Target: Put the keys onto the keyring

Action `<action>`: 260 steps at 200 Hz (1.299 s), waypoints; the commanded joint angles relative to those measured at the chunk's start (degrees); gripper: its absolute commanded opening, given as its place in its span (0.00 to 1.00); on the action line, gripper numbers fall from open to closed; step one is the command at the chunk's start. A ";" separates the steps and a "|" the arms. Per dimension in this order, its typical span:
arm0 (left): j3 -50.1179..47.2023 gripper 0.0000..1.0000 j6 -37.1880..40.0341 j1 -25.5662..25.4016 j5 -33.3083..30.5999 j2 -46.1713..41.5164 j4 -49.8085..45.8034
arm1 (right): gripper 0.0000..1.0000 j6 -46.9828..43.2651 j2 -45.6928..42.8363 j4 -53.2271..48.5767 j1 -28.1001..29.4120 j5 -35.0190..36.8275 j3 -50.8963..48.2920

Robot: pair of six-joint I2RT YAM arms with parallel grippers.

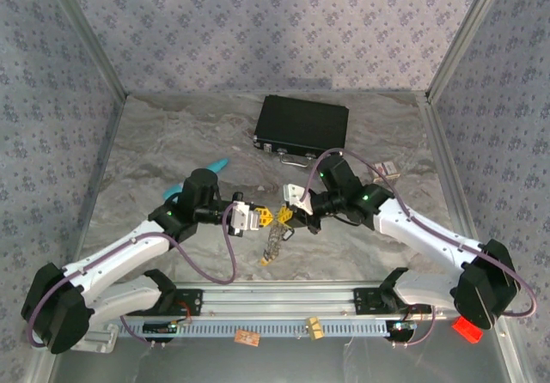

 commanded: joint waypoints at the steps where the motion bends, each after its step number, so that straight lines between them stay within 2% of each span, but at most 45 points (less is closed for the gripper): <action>1: 2.22 0.00 1.93 0.01 2.16 0.41 -0.55 | 0.00 -1.55 0.35 -0.83 0.07 -3.04 2.48; 90: 2.33 0.00 2.10 -0.95 -0.57 0.62 -0.29 | 0.00 -2.73 2.06 -2.06 0.45 -3.32 3.63; 204: 2.44 0.00 2.78 -1.68 -0.41 0.51 -1.42 | 0.00 -2.06 2.71 -0.56 0.22 -2.74 3.91; 260: 2.57 0.00 4.04 -1.85 -0.88 0.52 -2.62 | 0.00 1.52 1.97 2.67 -1.74 -2.96 2.83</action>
